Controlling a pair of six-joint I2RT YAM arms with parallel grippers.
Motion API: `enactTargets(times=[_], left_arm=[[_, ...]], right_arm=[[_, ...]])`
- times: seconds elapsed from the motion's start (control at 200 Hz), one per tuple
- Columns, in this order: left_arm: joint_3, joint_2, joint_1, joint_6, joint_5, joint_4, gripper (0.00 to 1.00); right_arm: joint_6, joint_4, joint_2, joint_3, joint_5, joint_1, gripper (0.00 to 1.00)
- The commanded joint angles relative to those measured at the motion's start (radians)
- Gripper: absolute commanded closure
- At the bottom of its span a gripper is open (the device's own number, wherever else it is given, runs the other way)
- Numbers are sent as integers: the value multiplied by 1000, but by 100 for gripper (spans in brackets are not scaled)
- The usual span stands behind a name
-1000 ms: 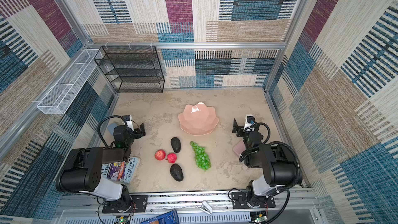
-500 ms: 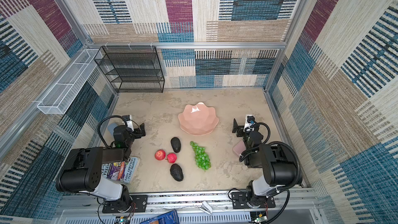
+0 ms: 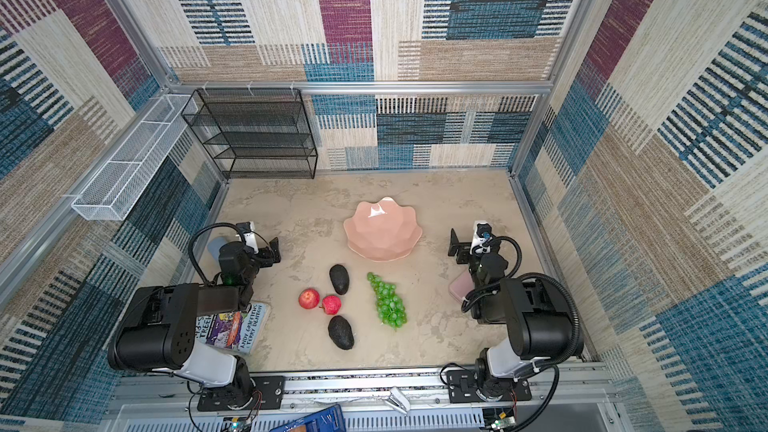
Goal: Place and organize the fake fruits in the fruit bowl
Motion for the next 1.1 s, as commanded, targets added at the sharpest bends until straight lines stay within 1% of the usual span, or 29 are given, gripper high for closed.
enactTargets(times=[0.0,0.04,0.075,0.125,0.15,0.17,0.19,0.22,0.245,0.276,0.336,0.356,0.386,0.416,0.456,0.496,0.536,0.571,0.621,0.661,0.736,0.912,1.012,1.097], left_arm=[[-28,-36,1,-1,-13,64,3],[-34,-88,0,-8,-39,32,2],[-23,-153,1,-16,-67,-33,2],[25,-251,-1,-44,-127,-198,2],[58,-296,-1,-110,-176,-323,0],[85,-325,0,-182,-213,-390,0],[108,-351,2,-236,-224,-439,0],[125,-384,2,-284,-194,-464,0],[129,-409,2,-306,-151,-457,0],[122,-437,3,-358,-120,-431,0],[96,-486,5,-495,-96,-382,0],[91,-500,5,-529,-85,-373,0],[89,-519,10,-565,-55,-376,0],[111,-532,19,-585,-13,-417,0],[171,-539,31,-593,31,-541,0],[261,-531,35,-588,40,-729,2],[336,-515,37,-569,52,-876,3],[386,-500,37,-545,76,-968,4],[428,-485,37,-527,125,-1041,6],[436,-475,38,-531,161,-1064,7],[423,-470,37,-538,196,-1079,8],[408,-490,38,-538,209,-1088,8],[401,-513,38,-536,194,-1095,8],[397,-526,40,-533,190,-1100,8]], right_arm=[[17,-162,-106,60,55,3,0],[51,-332,-161,131,88,2,0],[82,-453,-201,184,107,3,0],[137,-563,-258,234,83,3,0],[163,-587,-286,245,61,3,0],[191,-593,-307,250,55,3,0],[228,-597,-327,250,68,3,0],[306,-604,-351,249,107,3,0],[376,-648,-368,252,132,2,0],[407,-666,-384,244,136,1,0],[378,-616,-393,208,37,0,0],[373,-626,-393,212,-1,0,0],[373,-671,-395,232,-63,1,3],[369,-736,-391,258,-106,7,5],[365,-844,-384,305,-121,31,6],[341,-945,-380,346,-122,76,8],[311,-1042,-380,388,-100,145,9],[298,-1116,-380,417,-73,214,9],[292,-1200,-374,453,-47,308,9],[297,-1250,-365,470,-48,377,11],[321,-1312,-342,491,-62,498,13],[389,-1399,-253,528,3,832,13],[434,-1414,-198,547,7,961,13],[470,-1411,-147,559,14,1046,13]])
